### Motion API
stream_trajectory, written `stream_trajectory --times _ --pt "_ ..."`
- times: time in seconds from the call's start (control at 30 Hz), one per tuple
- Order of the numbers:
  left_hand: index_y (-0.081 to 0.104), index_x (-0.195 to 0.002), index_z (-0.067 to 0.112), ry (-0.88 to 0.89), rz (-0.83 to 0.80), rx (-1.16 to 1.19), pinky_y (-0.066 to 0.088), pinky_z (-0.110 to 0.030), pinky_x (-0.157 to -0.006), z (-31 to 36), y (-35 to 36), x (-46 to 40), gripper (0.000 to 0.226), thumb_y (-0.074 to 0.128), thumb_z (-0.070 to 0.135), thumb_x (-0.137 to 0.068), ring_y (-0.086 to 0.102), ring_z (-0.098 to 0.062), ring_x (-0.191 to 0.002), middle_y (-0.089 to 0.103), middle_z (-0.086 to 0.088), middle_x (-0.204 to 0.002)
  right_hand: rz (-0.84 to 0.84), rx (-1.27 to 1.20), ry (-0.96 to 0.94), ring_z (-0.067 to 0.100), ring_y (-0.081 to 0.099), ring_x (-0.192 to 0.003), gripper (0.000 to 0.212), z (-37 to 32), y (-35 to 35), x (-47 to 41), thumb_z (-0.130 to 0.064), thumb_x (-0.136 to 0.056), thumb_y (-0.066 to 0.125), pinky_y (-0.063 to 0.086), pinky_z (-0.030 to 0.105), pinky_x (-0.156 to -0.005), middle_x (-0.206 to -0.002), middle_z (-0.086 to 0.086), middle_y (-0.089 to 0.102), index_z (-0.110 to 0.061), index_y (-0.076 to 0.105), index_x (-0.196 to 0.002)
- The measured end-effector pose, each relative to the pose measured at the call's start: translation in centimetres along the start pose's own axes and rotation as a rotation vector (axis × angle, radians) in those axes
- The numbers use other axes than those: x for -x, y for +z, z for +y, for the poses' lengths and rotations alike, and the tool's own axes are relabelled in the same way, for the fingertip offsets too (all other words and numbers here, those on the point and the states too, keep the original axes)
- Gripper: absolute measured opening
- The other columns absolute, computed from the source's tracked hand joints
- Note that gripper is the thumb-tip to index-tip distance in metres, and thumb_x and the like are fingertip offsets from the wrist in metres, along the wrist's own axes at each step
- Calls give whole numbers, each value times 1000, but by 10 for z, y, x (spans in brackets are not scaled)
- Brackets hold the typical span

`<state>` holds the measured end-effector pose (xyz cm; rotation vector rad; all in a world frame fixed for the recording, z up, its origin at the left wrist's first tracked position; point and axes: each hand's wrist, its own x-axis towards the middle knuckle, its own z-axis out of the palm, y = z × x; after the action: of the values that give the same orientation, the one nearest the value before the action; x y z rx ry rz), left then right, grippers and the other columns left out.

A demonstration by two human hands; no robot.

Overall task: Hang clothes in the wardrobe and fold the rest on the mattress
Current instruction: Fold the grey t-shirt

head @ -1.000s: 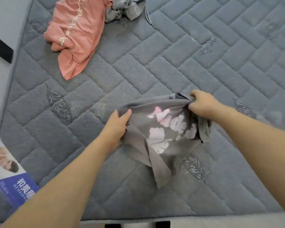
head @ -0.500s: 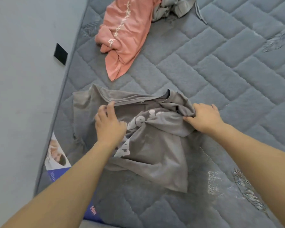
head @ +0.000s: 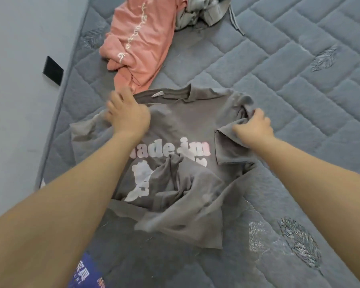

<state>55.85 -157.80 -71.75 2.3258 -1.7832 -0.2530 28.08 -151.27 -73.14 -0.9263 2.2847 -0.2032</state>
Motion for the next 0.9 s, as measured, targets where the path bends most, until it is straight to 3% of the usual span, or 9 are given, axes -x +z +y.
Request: stream_trajectory --times 0.1,0.2,0.33,0.5,0.57,0.67,0.8,0.87,0.9 --pt "40 -134 20 193 -347 54 32 -50 -102 0 13 65 49 54 34 -89 39 -37 -123 39 -12 -133 -130 -50 220 38 40 -132 85 23 21 6 -42 -82 71 37 43 -104 -149 19 31 -6 27 -145" --pt "39 -133 28 283 -698 -45 37 -45 -102 -11 27 134 60 52 60 -84 39 -29 -122 40 -3 -130 -34 -65 119 40 53 -115 34 47 23 3 -16 -89 55 45 40 -89 -129 25 51 -2 48 -119" --pt "50 -118 24 412 -670 -220 43 -42 -92 -7 37 152 36 48 44 -88 50 -31 -107 53 -6 -119 40 -193 89 39 59 -94 20 60 -1 -4 -5 -86 47 43 33 -73 -107 26 65 0 64 -97" --pt "51 -63 22 209 -1126 121 37 -33 -67 10 16 135 15 51 30 -76 54 -15 -72 57 18 -64 327 -965 414 28 65 -109 30 70 -75 -44 -17 -101 38 55 41 -85 -119 8 65 -12 60 -122" --pt "51 -64 23 166 -1196 190 36 -31 -62 5 8 142 13 52 35 -69 52 -12 -65 55 17 -59 491 -724 514 27 53 -125 39 87 -97 -55 -22 -101 37 44 36 -98 -141 5 50 -14 44 -139" --pt "55 -84 30 64 -1000 314 42 -29 -63 -20 8 157 19 54 49 -84 59 -11 -73 62 10 -77 554 -521 452 34 50 -122 46 90 -64 -13 -23 -92 48 36 35 -97 -145 12 38 -14 41 -136" --pt "57 -102 17 -18 -325 154 42 -41 -85 -63 11 187 17 59 28 -90 52 -30 -99 57 -6 -106 -201 -769 661 33 56 -99 53 76 34 88 -44 -79 66 46 44 -84 -124 9 53 -18 42 -119" --pt "56 -103 14 -100 -247 -28 38 -48 -93 -78 12 206 23 61 29 -87 49 -39 -105 52 -14 -110 -600 -781 744 27 57 -94 43 72 64 121 -49 -83 65 45 38 -77 -112 1 54 -23 47 -111" --pt "54 -107 16 -120 -312 -73 35 -50 -98 -84 13 215 29 63 33 -85 47 -39 -110 50 -13 -114 -623 -781 713 26 59 -92 31 75 77 127 -41 -87 63 45 34 -74 -108 2 57 -20 52 -108"
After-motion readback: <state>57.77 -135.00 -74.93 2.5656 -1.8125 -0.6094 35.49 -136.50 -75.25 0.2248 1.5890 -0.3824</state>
